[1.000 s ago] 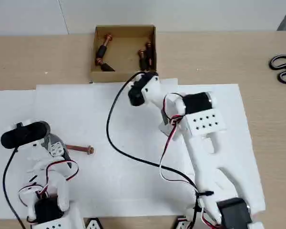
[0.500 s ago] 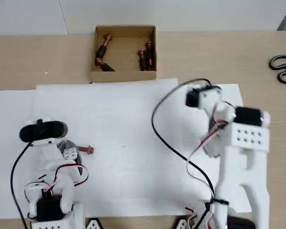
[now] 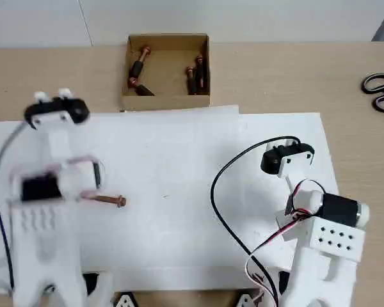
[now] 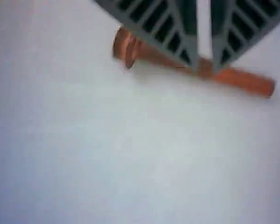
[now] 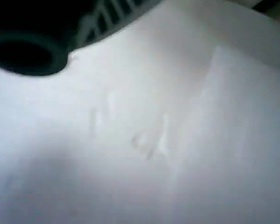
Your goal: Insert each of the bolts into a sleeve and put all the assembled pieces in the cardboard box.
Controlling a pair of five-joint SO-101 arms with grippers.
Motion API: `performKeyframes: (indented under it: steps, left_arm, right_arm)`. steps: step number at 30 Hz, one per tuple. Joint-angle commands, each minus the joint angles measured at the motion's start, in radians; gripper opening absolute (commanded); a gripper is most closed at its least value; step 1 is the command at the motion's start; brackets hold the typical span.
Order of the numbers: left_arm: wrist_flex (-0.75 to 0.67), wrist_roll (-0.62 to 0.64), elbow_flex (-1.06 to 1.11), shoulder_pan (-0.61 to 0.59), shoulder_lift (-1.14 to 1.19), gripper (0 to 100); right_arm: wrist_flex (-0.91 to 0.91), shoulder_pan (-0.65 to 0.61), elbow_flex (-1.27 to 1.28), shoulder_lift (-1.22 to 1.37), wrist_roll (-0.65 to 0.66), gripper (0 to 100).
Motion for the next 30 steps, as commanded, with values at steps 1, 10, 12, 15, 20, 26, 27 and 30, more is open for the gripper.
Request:
performKeyframes:
  steps: [1, 10, 12, 15, 20, 26, 27, 30]
  left_arm:
    - [0.232, -0.009, -0.317, -0.052, 0.342, 1]
    - [0.270, -0.149, -0.582, -0.026, 0.700, 1]
    - [0.267, -0.204, -0.615, 0.020, 0.715, 1]
    - [0.276, -0.417, -0.621, 0.091, 0.724, 1]
    - [0.244, -0.687, -0.616, 0.127, 0.733, 1]
    - [0.245, -1.304, -0.532, 0.081, 0.726, 1]
    - [0.253, -1.384, -0.526, 0.072, 0.729, 1]
    - [0.281, -1.551, -0.509, 0.049, 0.732, 1]
  right_arm:
    - [-0.013, 0.015, 0.000, -0.025, 0.003, 0.4]
    - [-0.018, 0.140, 0.000, -0.028, 0.008, 0.4]
    - [-0.018, 0.145, 0.000, -0.028, 0.006, 0.4]
    - [-0.031, 0.145, 0.002, -0.028, 0.005, 0.4]
    - [-0.039, 0.145, 0.002, -0.025, 0.009, 0.4]
    - [-0.068, 0.147, 0.002, -0.025, 0.011, 0.4]
    - [-0.079, 0.147, 0.002, -0.024, 0.011, 0.4]
    - [-0.113, 0.147, 0.002, -0.024, 0.011, 0.4]
